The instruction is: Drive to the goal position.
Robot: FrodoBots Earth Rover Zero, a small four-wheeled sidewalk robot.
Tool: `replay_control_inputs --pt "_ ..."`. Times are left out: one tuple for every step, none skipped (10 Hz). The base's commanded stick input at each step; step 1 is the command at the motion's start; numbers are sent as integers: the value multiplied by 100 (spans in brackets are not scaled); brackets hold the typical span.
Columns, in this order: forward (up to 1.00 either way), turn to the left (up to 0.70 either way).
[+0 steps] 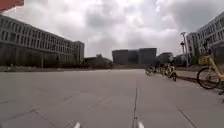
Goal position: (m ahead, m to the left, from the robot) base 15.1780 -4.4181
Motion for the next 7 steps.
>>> replay_control_inputs --pt "60 15" --pt "60 15" --pt "60 15" --pt "60 5" --pt "60 0" --pt "60 0" --pt "60 0"
